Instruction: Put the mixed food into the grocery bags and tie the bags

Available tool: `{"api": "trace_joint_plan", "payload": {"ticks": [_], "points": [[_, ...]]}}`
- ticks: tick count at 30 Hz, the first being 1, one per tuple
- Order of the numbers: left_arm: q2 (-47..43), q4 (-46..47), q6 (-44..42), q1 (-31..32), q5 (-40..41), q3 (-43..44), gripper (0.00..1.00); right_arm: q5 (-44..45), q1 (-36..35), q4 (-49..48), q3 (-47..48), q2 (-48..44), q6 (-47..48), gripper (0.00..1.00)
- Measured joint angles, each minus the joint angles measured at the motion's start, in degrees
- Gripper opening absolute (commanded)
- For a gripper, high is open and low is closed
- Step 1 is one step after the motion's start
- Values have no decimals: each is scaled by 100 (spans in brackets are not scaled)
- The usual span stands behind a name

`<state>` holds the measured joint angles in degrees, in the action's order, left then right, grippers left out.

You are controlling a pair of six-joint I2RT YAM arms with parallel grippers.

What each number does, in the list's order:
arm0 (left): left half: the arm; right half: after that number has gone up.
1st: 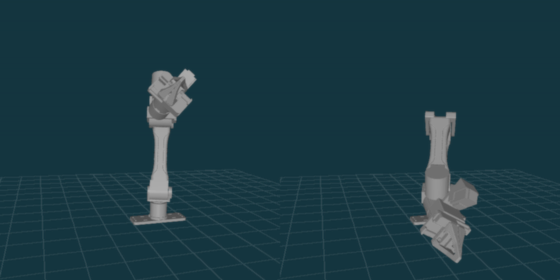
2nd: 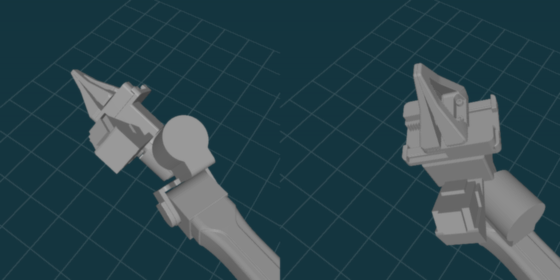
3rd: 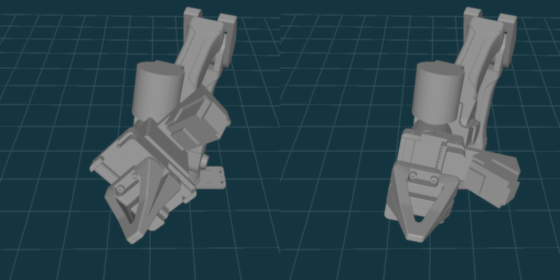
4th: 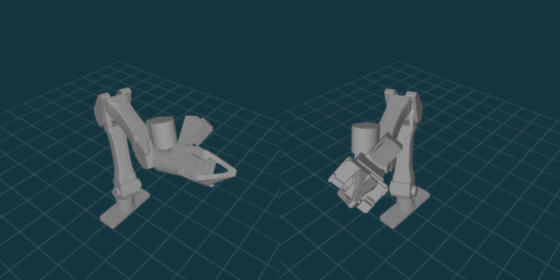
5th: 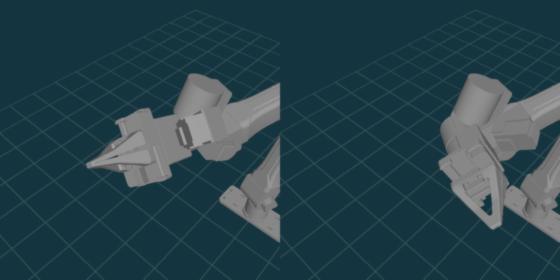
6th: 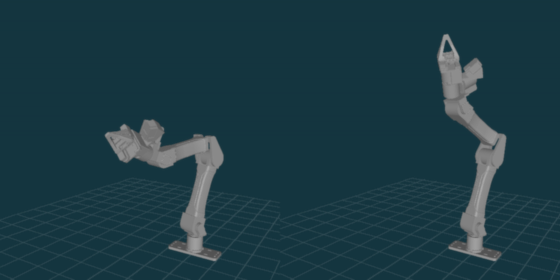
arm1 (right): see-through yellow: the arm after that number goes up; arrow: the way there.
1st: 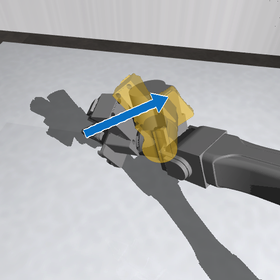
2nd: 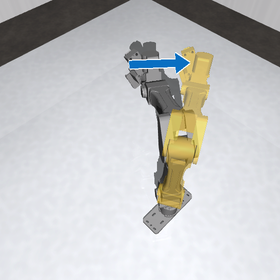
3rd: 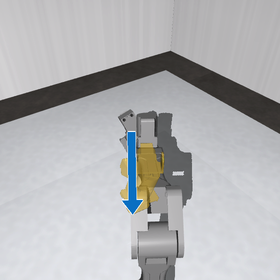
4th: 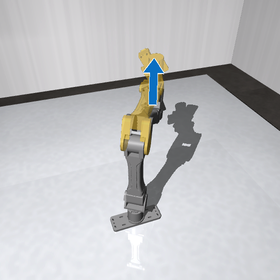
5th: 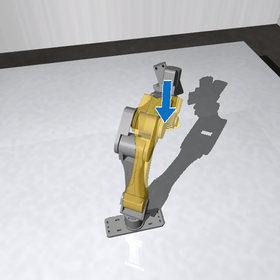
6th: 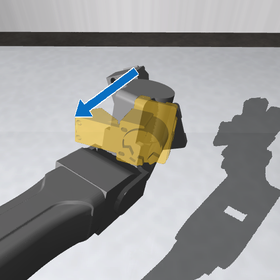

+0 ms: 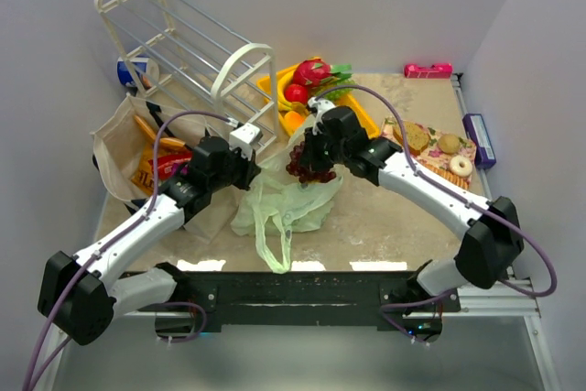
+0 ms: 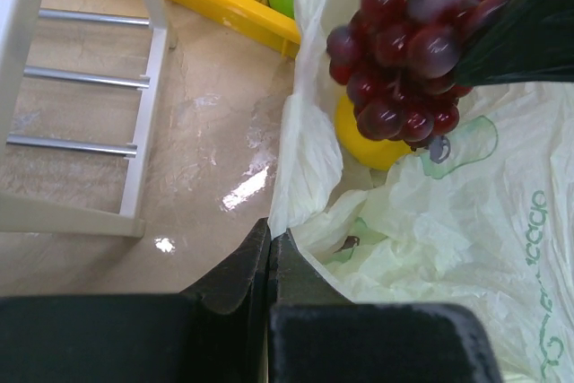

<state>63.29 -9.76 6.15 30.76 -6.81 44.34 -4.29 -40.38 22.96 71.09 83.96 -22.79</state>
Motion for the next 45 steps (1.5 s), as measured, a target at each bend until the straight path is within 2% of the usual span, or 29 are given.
{"api": "trace_joint_plan", "payload": {"ticks": [10,16,23,25,26,30,33,40,45], "points": [[-42,31,0,0,-39,-15,0,-131,0,-422,-162,1080,17,0],[-291,59,-2,0,96,-85,0,216,-11,-409,-664,1143,-33,0],[-466,87,-74,0,260,-186,0,531,-22,-400,-671,1296,-52,1],[-463,87,-85,0,273,-192,0,509,-33,-363,-627,1351,-37,20],[-459,87,-85,0,275,-192,0,490,-39,-332,-612,1355,-20,40],[-409,92,-87,0,269,-192,0,435,-50,-181,-605,1110,33,71],[-348,92,-92,0,258,-192,0,282,-50,11,-605,503,107,83],[-280,90,-138,0,254,-192,0,31,-50,225,-358,-1106,210,99],[-280,85,-195,0,282,-192,0,302,11,514,48,-1322,245,99]]}}
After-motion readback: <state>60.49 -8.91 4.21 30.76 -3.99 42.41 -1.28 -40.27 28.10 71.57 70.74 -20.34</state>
